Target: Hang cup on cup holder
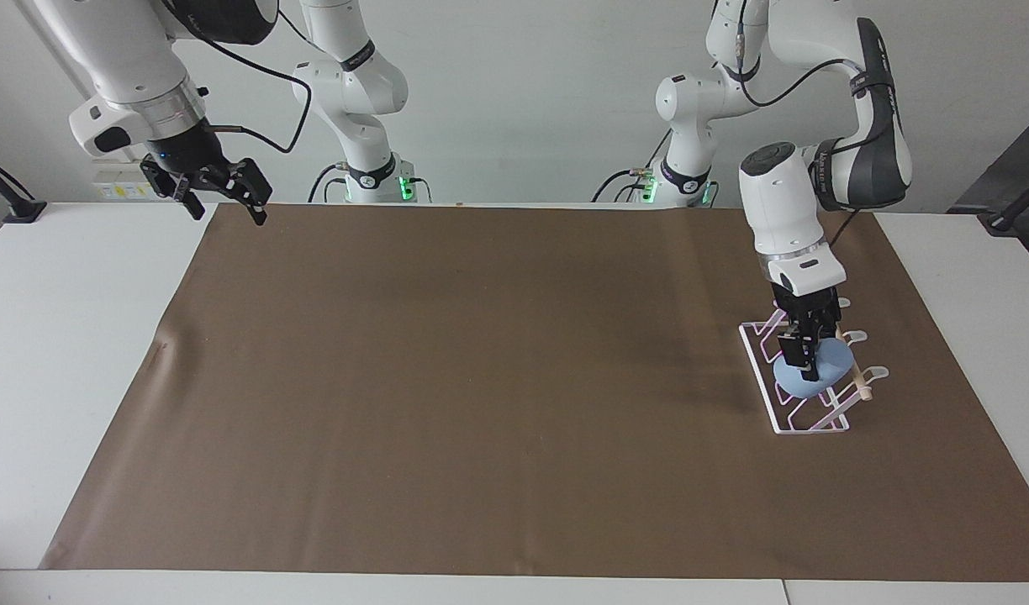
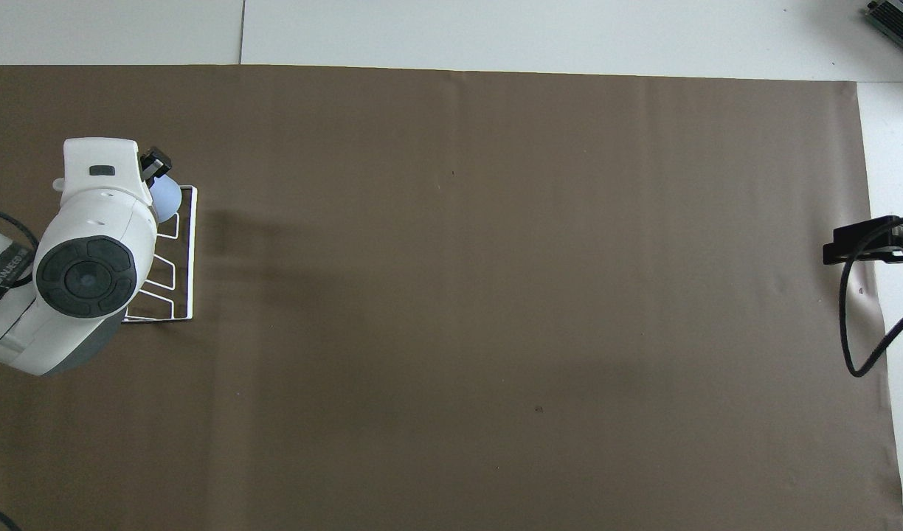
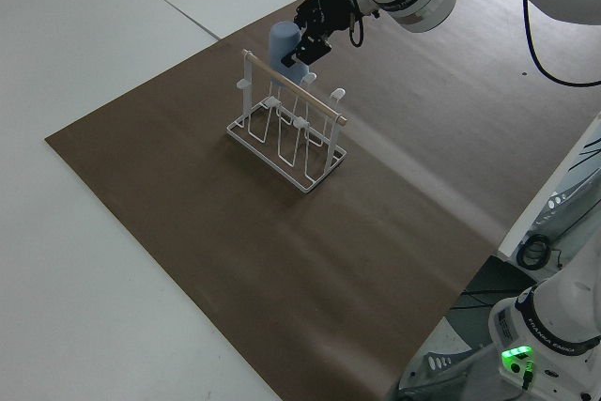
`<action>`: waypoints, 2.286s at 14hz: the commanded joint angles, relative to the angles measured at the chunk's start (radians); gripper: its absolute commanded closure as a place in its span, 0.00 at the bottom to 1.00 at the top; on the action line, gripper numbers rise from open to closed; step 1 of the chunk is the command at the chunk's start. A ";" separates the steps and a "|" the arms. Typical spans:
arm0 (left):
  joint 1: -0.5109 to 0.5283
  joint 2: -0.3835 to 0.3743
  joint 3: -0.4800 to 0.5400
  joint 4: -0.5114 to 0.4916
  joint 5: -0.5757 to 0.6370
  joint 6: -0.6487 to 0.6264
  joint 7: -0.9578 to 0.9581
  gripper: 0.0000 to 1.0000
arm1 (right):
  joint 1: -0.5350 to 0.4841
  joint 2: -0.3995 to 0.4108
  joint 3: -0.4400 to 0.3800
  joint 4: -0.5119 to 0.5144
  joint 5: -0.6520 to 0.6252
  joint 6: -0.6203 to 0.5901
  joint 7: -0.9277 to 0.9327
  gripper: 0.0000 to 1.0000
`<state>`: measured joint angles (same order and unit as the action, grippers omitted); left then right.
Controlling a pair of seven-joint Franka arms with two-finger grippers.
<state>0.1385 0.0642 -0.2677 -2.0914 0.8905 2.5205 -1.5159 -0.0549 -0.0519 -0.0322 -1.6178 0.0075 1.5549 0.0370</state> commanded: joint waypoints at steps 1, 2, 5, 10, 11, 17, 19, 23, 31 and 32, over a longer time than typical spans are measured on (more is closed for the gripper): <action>0.004 -0.027 0.001 -0.027 0.021 0.021 0.006 0.22 | 0.046 -0.013 -0.054 -0.007 -0.009 -0.012 0.021 0.00; 0.006 -0.026 0.001 -0.027 0.021 0.021 0.006 0.22 | 0.038 -0.013 -0.051 -0.007 -0.009 -0.010 0.020 0.00; 0.007 -0.026 0.001 -0.027 0.021 0.021 0.006 0.22 | 0.038 -0.013 -0.049 -0.007 -0.011 -0.007 0.018 0.00; 0.007 -0.026 0.001 -0.024 0.021 0.020 0.010 0.11 | 0.040 -0.032 -0.048 -0.050 -0.017 -0.002 0.021 0.00; 0.007 -0.026 0.001 -0.024 0.021 0.020 0.010 0.08 | 0.040 -0.032 -0.046 -0.048 -0.018 -0.002 0.023 0.00; 0.003 -0.026 0.001 -0.015 0.019 0.012 0.013 0.01 | 0.047 -0.031 -0.045 -0.036 -0.021 -0.001 0.021 0.00; -0.003 -0.026 -0.005 0.004 0.019 -0.003 0.013 0.00 | 0.049 -0.032 -0.045 -0.025 -0.012 -0.001 0.023 0.00; -0.120 -0.037 -0.011 0.045 -0.017 -0.135 0.016 0.00 | 0.053 -0.034 -0.041 -0.030 -0.011 0.016 0.018 0.00; -0.329 -0.125 -0.016 0.152 -0.344 -0.356 0.031 0.00 | 0.040 -0.039 -0.041 -0.033 -0.011 -0.012 0.017 0.00; -0.326 -0.157 -0.016 0.149 -0.407 -0.362 0.061 0.00 | 0.040 -0.040 -0.041 -0.033 -0.011 -0.012 0.015 0.00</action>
<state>-0.1899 -0.0160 -0.2933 -1.9319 0.5891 2.1917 -1.5033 -0.0074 -0.0720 -0.0797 -1.6329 0.0074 1.5531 0.0370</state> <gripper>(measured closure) 0.000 0.000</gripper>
